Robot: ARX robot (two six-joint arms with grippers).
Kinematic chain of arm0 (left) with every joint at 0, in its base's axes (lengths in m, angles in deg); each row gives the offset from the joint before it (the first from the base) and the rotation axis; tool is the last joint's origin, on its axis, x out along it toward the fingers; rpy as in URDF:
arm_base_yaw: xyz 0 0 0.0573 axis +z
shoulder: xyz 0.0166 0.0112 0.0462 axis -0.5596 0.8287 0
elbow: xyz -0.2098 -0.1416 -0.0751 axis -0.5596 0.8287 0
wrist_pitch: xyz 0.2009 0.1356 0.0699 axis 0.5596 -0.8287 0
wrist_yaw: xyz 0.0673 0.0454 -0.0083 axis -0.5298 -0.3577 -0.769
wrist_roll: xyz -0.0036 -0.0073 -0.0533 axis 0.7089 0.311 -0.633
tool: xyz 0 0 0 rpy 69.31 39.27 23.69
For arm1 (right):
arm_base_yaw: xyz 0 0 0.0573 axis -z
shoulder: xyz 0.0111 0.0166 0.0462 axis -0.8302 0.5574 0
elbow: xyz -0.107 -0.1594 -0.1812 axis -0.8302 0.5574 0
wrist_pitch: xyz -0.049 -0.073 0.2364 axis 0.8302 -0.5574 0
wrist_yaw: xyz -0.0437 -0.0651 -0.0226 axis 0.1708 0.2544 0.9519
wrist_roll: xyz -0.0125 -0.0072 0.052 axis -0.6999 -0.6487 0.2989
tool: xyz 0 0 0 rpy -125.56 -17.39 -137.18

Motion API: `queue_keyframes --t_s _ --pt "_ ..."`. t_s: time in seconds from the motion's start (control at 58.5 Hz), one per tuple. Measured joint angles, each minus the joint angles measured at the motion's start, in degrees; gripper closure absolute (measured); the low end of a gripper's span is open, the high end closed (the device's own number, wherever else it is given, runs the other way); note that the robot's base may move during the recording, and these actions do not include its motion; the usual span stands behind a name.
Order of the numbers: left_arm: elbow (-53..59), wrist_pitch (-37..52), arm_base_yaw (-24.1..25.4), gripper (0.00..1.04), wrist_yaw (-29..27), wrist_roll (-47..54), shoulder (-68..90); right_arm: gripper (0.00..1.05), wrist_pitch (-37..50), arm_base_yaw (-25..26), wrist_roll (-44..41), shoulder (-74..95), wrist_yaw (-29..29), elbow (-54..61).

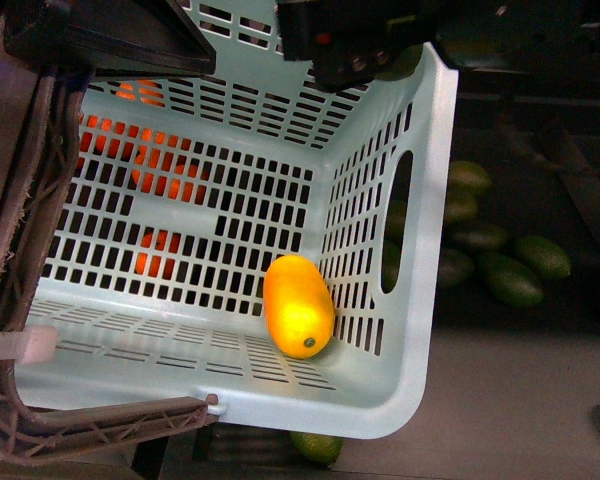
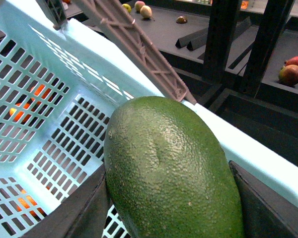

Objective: Pick mango and avocado into basket

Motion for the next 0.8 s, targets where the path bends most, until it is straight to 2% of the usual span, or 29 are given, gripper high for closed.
queue_keyframes --t_s 0.154,0.427,0.684,0.804 --pt "0.0 0.0 0.0 0.99 -0.1 0.0 0.0 0.06 1.0 0.3 1.5 -2.9 3.1 1.2" --pt "0.0 0.0 0.0 0.99 -0.2 -0.1 0.0 0.08 -3.4 3.2 3.8 -27.2 11.7 13.7" --pt "0.0 0.0 0.0 0.99 -0.1 -0.1 0.0 0.08 -15.7 7.3 8.4 -53.4 19.2 28.4" --pt "0.0 0.0 0.0 0.99 0.0 -0.2 0.0 0.08 -19.7 8.5 9.7 -63.2 20.1 34.1"
